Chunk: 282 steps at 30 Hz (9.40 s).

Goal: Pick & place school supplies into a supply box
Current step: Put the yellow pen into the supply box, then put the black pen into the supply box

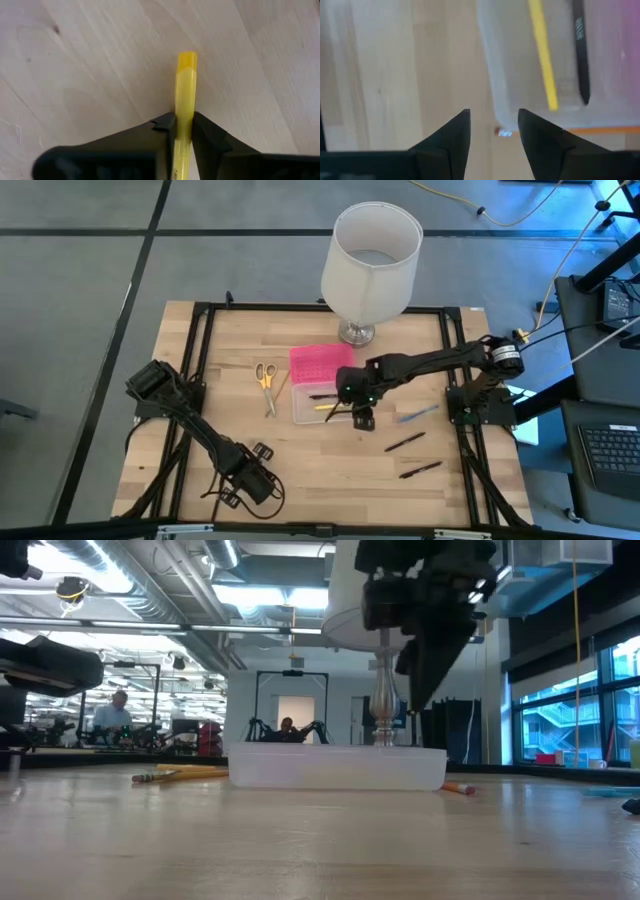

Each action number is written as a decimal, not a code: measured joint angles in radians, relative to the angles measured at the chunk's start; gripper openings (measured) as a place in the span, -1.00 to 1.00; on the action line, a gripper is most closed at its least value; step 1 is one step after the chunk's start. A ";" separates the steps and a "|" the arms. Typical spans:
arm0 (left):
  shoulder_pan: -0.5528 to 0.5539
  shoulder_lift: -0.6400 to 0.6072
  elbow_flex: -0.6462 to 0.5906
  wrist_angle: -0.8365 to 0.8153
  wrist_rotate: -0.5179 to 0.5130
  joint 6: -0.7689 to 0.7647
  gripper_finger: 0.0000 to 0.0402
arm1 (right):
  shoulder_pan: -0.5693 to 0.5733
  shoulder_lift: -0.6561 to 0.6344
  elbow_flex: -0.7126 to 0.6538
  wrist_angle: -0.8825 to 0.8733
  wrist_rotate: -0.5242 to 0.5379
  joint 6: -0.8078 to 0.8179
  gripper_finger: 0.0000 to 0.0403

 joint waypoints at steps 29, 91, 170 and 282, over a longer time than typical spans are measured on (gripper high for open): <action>0.541 -0.230 0.008 0.370 -0.183 0.092 -0.84 | 0.238 -0.574 -0.558 0.213 0.111 0.346 -0.16; 0.699 0.018 0.008 0.506 -0.017 0.112 -0.71 | 0.512 -0.189 -0.562 0.280 0.274 0.236 -0.43; 0.047 -0.435 0.180 -0.478 -0.146 -1.238 -0.44 | -0.038 0.156 -0.175 0.812 0.110 -0.254 -0.79; -0.280 -0.060 -0.090 -0.103 -0.025 -2.055 -0.24 | -0.045 0.185 -0.187 0.828 0.111 -0.181 -0.64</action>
